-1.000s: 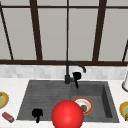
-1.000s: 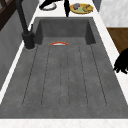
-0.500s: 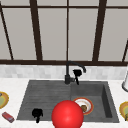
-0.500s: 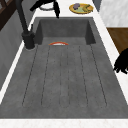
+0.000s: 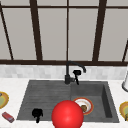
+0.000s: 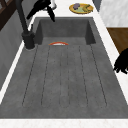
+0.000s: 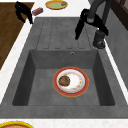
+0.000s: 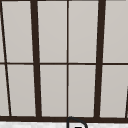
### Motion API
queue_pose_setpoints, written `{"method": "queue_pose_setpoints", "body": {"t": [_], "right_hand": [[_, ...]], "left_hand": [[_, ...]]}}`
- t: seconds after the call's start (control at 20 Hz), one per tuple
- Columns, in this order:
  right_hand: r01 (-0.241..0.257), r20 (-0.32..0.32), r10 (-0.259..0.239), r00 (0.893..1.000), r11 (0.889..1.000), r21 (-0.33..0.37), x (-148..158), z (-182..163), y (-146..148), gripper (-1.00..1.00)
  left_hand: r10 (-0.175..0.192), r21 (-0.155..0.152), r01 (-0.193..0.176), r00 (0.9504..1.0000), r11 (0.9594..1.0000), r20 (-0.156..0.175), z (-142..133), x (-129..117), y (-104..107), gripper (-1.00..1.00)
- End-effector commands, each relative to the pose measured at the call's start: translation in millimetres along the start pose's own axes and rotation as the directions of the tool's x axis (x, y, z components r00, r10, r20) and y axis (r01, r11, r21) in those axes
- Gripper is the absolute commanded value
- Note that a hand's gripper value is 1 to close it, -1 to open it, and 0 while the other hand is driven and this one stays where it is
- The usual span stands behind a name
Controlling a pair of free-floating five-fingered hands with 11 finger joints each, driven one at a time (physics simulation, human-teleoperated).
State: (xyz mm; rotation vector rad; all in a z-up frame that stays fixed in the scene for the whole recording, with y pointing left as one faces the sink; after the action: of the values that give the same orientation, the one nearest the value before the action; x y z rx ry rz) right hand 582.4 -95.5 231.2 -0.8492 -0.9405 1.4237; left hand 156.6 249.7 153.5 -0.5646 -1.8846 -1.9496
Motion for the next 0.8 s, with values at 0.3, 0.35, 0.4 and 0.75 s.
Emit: {"method": "queue_pose_setpoints", "body": {"t": [0.3, 0.35, 0.4, 0.75], "right_hand": [[-0.005, 0.006, 0.003, 1.0, 0.98, 0.197, -10, -61, 10, -1.0], [0.013, 0.003, -0.014, 1.0, 0.978, 0.21, -13, -70, 14, -1.0], [0.018, 0.005, -0.02, 1.0, 0.976, 0.217, -14, -78, 15, -1.0], [-0.024, -0.006, 0.026, 1.0, 0.976, 0.217, -20, -120, 46, -1.0]], "left_hand": [[0.0, 0.0, 0.0, 1.0, 1.0, 0.0, 0, 0, 0, 0.0], [0.0, 0.0, 0.0, 1.0, 1.0, 0.0, 0, 0, 0, 0.0], [0.0, 0.0, 0.0, 1.0, 1.0, 0.0, 0, 0, 0, 0.0], [0.0, 0.0, 0.0, 1.0, 1.0, 0.0, 0, 0, 0, 0.0]]}}
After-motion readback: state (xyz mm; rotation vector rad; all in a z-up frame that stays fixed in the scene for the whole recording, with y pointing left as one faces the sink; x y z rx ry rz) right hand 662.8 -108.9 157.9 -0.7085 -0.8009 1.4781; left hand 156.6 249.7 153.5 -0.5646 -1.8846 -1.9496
